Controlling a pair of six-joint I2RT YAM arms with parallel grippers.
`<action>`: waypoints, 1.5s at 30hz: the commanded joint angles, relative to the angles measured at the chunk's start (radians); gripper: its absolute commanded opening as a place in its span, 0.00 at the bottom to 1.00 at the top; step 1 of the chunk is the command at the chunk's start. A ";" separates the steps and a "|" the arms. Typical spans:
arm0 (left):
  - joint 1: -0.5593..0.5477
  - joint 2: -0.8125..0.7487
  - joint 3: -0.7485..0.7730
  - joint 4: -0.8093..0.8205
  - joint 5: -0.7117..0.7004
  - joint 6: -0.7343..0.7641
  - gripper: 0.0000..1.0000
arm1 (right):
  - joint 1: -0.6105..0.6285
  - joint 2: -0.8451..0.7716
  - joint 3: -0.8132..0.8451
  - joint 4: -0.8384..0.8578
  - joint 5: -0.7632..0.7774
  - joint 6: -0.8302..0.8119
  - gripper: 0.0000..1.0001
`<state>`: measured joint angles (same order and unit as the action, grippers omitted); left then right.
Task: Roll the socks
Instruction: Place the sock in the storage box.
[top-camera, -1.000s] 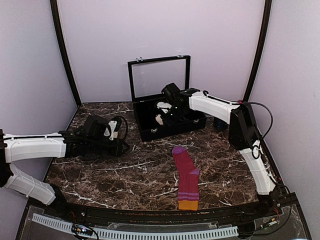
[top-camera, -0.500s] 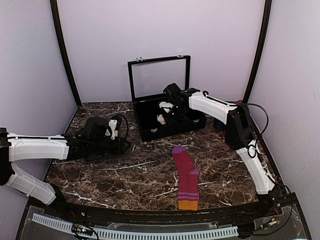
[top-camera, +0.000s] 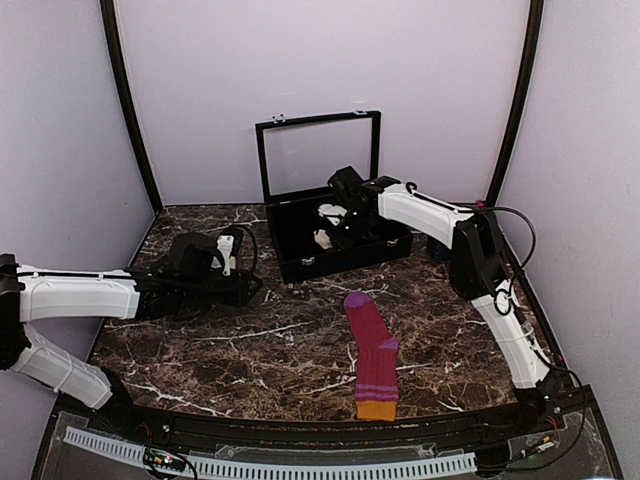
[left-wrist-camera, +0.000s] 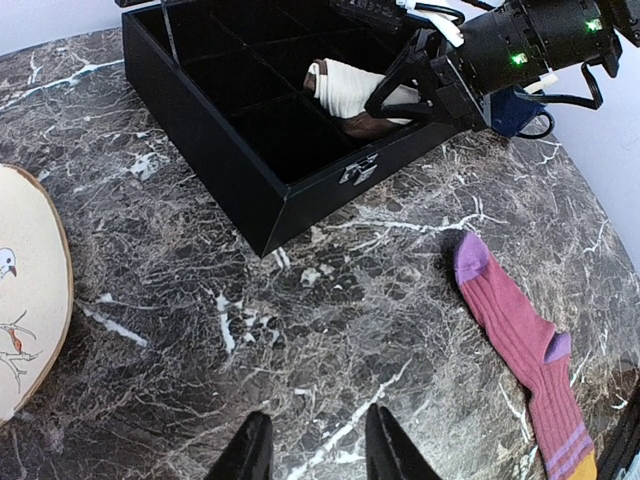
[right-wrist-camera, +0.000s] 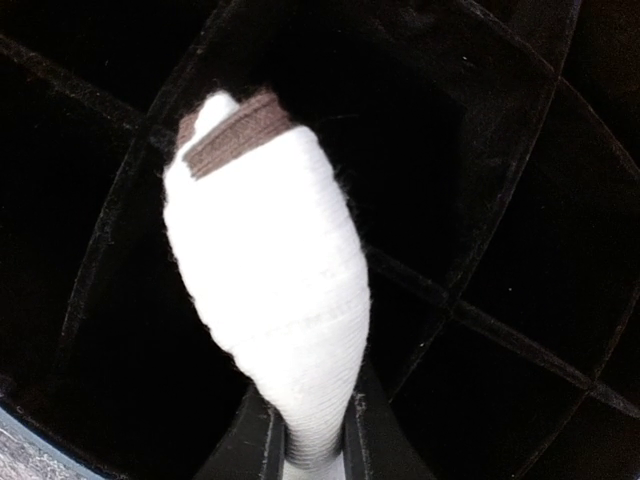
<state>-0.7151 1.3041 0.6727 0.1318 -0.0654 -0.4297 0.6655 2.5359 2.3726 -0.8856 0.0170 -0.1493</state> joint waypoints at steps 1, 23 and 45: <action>0.008 0.025 0.044 0.032 0.003 0.017 0.34 | 0.045 0.092 -0.077 -0.253 -0.071 -0.052 0.00; 0.009 0.017 0.043 0.025 0.025 -0.027 0.34 | 0.067 0.004 -0.111 -0.198 -0.093 -0.047 0.49; 0.008 0.029 0.036 0.049 0.033 -0.020 0.34 | 0.065 -0.118 -0.129 -0.099 -0.107 -0.012 0.55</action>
<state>-0.7151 1.3407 0.6971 0.1574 -0.0418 -0.4538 0.6891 2.4451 2.2669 -0.8654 -0.0277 -0.1730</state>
